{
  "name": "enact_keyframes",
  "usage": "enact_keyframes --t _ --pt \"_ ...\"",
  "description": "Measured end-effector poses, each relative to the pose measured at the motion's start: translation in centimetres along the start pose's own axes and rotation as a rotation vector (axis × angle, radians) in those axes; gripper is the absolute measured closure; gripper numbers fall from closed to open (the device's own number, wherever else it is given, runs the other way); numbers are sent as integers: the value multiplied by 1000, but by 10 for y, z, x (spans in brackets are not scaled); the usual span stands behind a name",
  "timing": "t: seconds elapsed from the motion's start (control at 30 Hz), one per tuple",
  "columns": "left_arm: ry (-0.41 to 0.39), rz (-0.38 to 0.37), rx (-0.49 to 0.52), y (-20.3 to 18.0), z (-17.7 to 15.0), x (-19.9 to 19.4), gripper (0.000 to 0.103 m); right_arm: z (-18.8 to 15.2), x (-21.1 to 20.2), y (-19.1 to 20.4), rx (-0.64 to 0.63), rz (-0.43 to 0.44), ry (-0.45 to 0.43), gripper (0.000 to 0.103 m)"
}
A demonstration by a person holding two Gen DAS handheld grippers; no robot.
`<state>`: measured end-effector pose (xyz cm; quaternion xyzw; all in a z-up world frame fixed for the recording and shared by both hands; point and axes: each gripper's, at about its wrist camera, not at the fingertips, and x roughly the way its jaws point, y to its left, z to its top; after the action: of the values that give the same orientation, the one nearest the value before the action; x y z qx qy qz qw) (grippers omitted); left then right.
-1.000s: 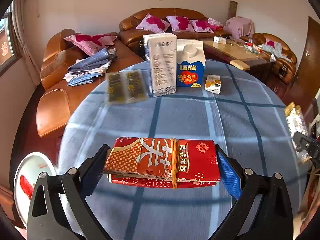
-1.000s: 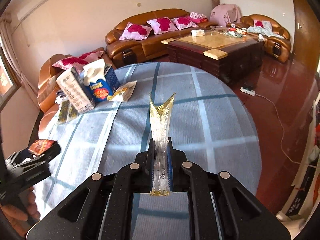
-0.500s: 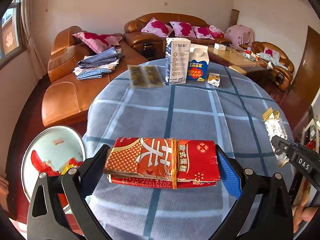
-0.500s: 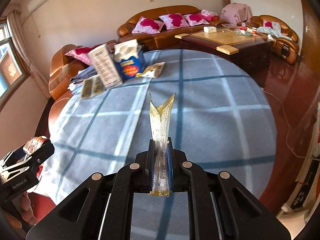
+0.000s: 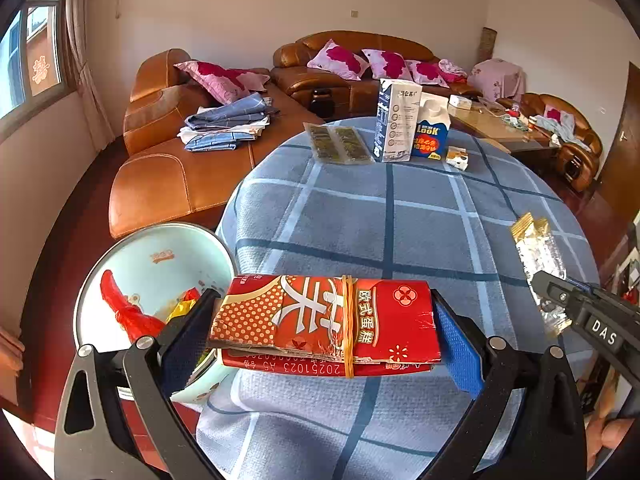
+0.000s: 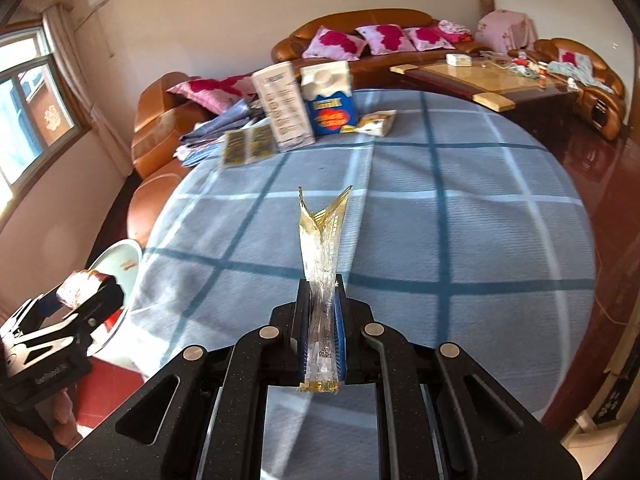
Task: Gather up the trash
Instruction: 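Carry the red packs and clear wrapper over the teal bin with both tools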
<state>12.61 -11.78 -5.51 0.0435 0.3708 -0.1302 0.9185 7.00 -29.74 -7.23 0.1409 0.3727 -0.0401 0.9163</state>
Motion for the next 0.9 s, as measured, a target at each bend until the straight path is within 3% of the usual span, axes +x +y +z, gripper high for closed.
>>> enact_keyframes --t 0.9 --pt "-4 90 -79 63 -20 -16 6 -17 2 78 -96 87 25 91"
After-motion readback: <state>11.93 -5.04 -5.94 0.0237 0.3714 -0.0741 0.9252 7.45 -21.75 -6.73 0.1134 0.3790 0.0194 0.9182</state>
